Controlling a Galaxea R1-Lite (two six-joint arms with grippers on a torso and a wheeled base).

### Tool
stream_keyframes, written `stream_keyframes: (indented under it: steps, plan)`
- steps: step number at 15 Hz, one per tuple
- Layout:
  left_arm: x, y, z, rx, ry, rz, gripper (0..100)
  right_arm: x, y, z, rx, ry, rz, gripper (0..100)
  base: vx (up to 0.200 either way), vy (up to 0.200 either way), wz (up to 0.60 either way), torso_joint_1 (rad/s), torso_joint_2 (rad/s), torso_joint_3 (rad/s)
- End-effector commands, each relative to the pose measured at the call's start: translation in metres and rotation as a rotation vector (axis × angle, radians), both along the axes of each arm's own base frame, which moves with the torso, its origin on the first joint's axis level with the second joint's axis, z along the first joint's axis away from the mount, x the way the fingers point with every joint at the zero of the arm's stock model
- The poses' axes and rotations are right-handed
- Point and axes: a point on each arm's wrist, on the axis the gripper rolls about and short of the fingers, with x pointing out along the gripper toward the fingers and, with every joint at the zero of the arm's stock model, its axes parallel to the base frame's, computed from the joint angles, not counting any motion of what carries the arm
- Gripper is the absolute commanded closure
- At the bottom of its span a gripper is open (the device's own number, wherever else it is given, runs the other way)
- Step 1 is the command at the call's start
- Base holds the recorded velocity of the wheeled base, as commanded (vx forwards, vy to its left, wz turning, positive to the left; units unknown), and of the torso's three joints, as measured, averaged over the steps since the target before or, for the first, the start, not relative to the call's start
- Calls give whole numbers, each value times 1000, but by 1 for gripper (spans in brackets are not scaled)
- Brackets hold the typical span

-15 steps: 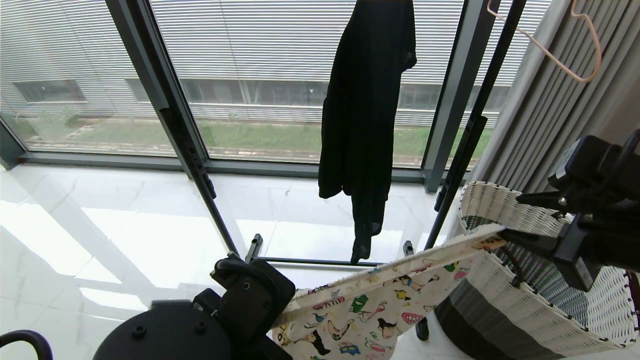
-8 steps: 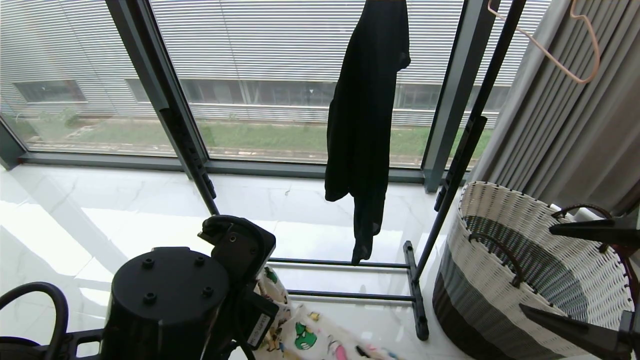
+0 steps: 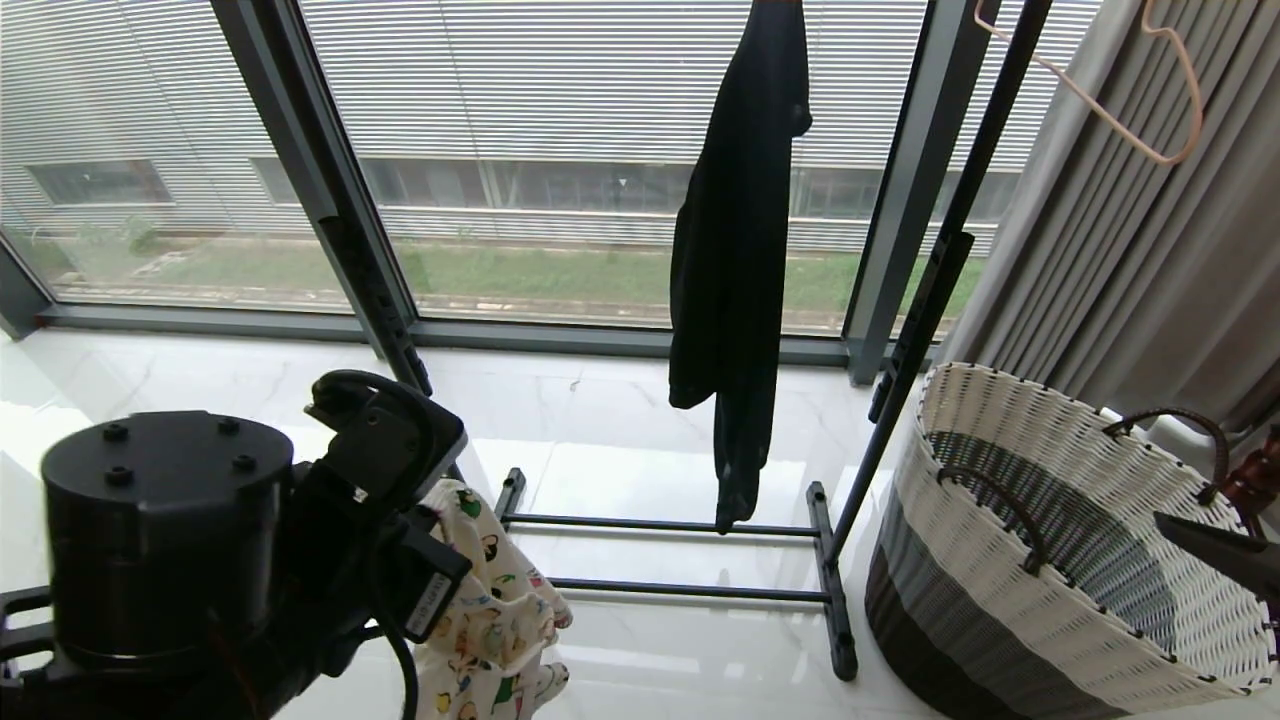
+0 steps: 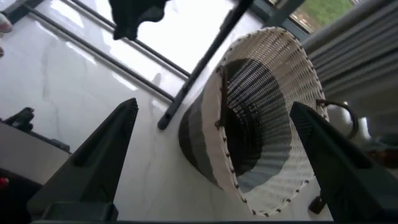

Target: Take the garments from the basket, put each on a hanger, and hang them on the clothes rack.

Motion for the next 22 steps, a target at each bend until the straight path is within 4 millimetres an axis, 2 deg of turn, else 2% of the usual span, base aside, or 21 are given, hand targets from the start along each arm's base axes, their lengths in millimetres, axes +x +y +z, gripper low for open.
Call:
stream_keyframes:
  steps: [1, 3, 6, 8, 13, 17, 22]
  plan:
    - [-9, 50, 24, 3, -57, -14, 100, 4, -20, -6, -7, 9, -216, 0, 0, 0, 0, 0, 0, 0]
    - [-20, 75, 28, -9, -16, -7, 100, 7, -26, -10, -6, -1, -281, 0, 0, 0, 0, 0, 0, 0]
    - [-32, 91, 33, 5, 40, 76, 100, 7, -26, -23, -23, -41, -273, 0, 0, 0, 0, 0, 0, 0]
    - [-32, 95, 32, -23, 40, 113, 100, 6, -26, -28, -55, -70, -256, 0, 0, 0, 0, 0, 0, 0]
    - [-45, 102, 28, -50, 24, 145, 100, 11, -25, -11, -30, -141, -261, 0, 0, 0, 0, 0, 0, 0]
    - [-48, 107, 29, -52, 9, 184, 100, 17, -24, -3, -24, -153, -259, 0, 0, 0, 0, 69, -242, -244]
    - [-50, 110, 31, -55, -7, 200, 100, 25, -22, 5, -16, -161, -260, 0, 0, 0, 0, 168, -510, -298]
